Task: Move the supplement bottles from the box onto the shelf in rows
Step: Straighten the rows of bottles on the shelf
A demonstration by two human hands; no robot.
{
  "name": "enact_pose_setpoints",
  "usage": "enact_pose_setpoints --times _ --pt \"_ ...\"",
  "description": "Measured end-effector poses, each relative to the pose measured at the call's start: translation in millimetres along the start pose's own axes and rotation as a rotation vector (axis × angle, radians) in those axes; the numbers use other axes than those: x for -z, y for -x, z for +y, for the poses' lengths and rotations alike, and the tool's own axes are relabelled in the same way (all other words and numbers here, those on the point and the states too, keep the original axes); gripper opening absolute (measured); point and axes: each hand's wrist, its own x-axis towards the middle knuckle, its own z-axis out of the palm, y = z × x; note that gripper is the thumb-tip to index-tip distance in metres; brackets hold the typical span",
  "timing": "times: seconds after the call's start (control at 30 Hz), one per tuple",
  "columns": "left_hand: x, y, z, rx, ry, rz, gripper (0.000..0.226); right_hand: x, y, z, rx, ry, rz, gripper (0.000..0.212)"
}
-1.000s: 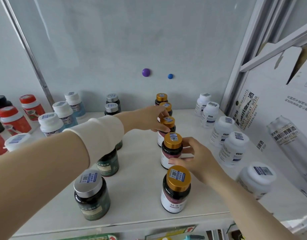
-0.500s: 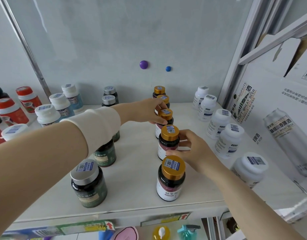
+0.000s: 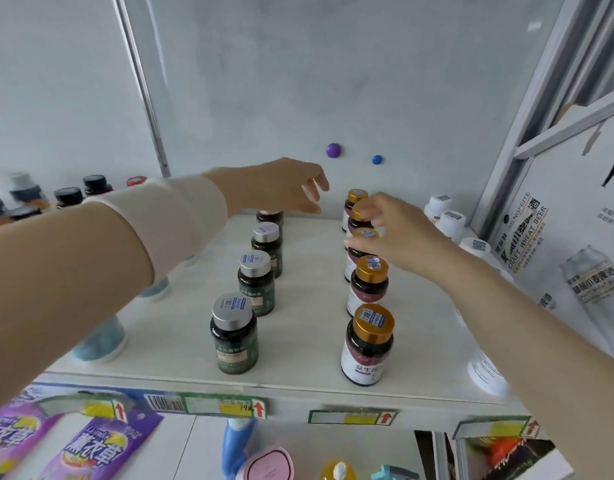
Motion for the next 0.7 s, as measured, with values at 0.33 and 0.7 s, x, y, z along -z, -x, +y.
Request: enact_pose_setpoints --times 0.33,0.7 --pt "12 49 -67 0.026 -0.718 -0.077 0.041 -44 -28 -58 0.159 0.723 -0.244 0.055" --pt "-15 36 -105 0.023 -0.029 -0.022 0.049 -76 -10 -79 -0.133 0.341 -0.271 0.069"
